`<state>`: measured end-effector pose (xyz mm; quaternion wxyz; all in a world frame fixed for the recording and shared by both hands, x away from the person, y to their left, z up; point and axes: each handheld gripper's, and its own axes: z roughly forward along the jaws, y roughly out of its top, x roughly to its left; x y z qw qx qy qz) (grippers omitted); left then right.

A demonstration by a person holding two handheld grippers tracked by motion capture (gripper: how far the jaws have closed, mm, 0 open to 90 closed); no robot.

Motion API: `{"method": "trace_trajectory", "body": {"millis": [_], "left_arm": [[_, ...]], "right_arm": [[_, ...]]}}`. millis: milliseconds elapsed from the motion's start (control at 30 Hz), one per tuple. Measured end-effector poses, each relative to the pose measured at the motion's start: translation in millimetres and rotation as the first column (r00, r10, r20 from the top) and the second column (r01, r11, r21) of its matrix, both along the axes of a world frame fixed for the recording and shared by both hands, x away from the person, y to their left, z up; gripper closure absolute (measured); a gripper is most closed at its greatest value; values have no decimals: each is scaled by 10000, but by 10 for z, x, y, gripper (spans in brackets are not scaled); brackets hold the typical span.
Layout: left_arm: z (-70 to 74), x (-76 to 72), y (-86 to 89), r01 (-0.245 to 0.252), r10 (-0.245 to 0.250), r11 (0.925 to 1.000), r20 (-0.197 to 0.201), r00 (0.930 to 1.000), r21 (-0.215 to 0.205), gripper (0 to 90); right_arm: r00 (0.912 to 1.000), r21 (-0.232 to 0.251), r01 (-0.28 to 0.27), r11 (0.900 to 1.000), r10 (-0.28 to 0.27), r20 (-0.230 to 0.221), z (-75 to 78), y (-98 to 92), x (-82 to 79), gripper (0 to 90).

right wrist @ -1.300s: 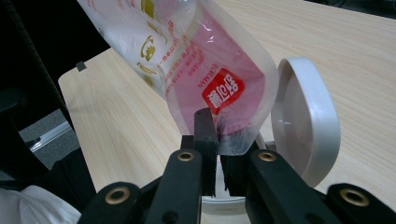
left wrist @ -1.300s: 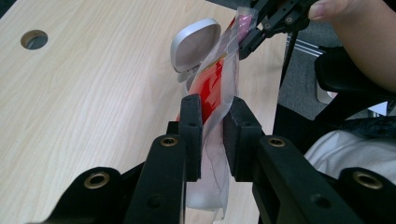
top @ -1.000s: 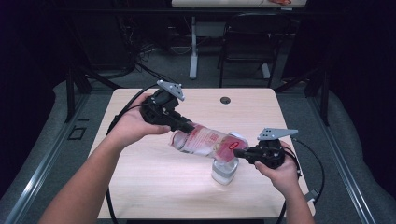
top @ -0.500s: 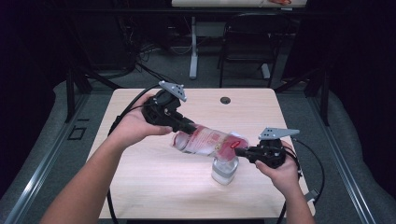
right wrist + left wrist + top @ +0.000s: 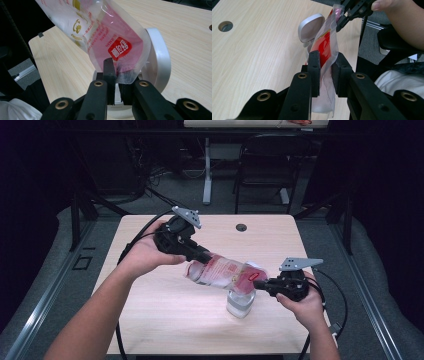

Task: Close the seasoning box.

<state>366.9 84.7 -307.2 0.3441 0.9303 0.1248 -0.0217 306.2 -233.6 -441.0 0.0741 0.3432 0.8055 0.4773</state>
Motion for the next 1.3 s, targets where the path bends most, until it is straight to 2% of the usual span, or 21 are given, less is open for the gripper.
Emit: {"method": "trace_trajectory", "body": {"millis": [633,733,867,1167,1300], "left_arm": [[32,-24,93,-216,216,9998,89,9997,4,786],[15,-16,137,-339,339,9994,62,9994,2,786],[-37,7,182,-510,510,9987,22,9987,92,786],[-127,26,327,-801,801,9968,-158,9967,14,787],[-122,16,336,-840,840,9965,-187,9963,-4,786]], "right_arm": [[9997,143,157,9998,-160,204,-38,121,68,858],[9992,369,176,9992,-188,348,-27,126,74,860],[9990,427,170,9989,-187,398,-17,124,77,864],[9982,599,80,9982,-116,593,22,165,98,871],[9987,607,-21,9982,-10,508,27,181,104,870]]}}
